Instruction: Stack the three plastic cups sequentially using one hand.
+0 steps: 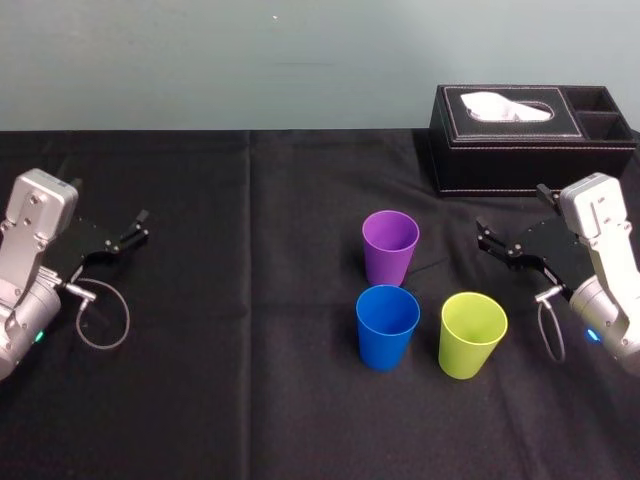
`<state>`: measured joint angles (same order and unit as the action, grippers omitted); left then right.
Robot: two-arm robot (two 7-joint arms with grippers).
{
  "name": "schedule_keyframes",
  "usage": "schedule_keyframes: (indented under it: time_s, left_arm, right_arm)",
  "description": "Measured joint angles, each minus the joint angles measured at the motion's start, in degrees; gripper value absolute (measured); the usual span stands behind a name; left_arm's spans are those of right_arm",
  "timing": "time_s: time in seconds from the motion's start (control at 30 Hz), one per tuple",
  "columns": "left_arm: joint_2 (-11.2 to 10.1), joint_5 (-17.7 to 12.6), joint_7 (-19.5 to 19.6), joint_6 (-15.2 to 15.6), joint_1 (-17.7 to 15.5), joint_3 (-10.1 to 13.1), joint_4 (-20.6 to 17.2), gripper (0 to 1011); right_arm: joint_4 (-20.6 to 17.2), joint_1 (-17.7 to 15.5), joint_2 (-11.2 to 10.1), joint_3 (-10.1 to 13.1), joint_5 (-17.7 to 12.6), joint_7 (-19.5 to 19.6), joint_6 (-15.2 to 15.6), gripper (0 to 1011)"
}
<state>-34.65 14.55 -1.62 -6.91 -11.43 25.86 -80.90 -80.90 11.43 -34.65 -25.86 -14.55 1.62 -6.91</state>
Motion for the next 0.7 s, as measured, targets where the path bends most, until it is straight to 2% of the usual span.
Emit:
schedule_keyframes:
  time_s: [0.7]
  left_arm:
    - [0.00,0.00,0.00,0.00,0.00,0.00,0.00,1011]
  right_arm:
    - [0.00,0.00,0.00,0.00,0.00,0.00,0.00,1003]
